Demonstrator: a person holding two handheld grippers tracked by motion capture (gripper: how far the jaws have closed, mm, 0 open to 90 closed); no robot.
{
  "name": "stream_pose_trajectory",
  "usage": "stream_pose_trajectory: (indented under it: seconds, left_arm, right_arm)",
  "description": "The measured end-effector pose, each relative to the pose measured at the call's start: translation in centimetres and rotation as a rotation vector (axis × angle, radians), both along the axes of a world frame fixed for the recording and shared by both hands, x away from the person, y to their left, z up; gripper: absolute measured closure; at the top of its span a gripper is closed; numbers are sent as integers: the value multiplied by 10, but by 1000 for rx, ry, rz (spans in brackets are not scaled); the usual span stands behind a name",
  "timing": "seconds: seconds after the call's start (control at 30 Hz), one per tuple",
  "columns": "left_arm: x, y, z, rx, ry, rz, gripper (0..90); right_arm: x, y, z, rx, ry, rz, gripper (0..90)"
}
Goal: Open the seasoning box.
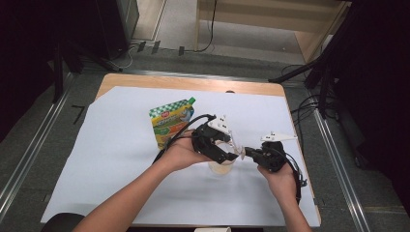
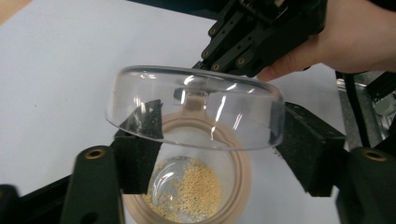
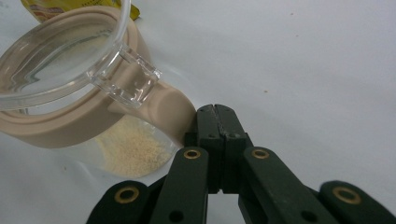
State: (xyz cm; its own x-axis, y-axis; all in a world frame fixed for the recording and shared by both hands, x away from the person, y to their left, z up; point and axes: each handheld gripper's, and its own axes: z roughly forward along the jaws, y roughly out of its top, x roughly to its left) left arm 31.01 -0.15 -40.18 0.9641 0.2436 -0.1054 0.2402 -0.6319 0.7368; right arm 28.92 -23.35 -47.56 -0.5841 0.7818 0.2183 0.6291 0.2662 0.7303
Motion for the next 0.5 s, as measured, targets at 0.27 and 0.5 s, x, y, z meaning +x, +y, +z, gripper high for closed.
stream_pose_trajectory:
  seconds: [0.27,0.5]
  left_arm:
    - [-3,-6,13,-4,34,-39,589]
    - [-1,-11,15,-3,93,-55,705]
  right_arm:
    - [0,-1,0,7,1,5,900]
    - [-1,-1,-1,8,1,5,900]
